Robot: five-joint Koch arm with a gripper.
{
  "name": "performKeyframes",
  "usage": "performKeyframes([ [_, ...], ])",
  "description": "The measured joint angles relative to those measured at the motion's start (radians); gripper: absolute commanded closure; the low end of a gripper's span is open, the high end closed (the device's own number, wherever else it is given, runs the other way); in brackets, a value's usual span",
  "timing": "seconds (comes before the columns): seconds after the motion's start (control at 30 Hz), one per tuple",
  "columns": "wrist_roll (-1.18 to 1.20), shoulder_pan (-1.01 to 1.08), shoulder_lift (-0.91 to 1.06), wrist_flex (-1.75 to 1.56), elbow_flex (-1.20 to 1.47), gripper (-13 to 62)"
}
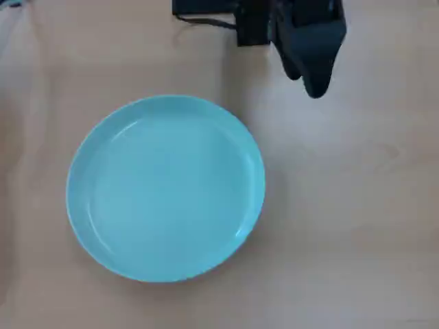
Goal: Move the green bowl from right to left
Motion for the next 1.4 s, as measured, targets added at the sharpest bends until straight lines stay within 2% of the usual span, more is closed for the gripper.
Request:
performKeyframes([
  [0.03, 0.003, 0.037, -0.011, -0.009, 0.044, 18.1],
  [0.1, 0.011, 0.121, -0.046, -0.040, 0.383, 18.1],
  [0.13, 0.012, 0.140, -0.074, -0.049, 0.457, 18.1],
  [0.3, 0.014, 0.149, -0.104, -0.078, 0.388, 18.1],
  [0.8, 0.029, 0.152, -0.107, -0.084, 0.416, 18.2],
  [1.03, 0.364, 0.156, -0.107, -0.084, 0.416, 18.4],
  [1.4, 1.137, 0.160, -0.107, -0.080, 0.477, 18.9],
])
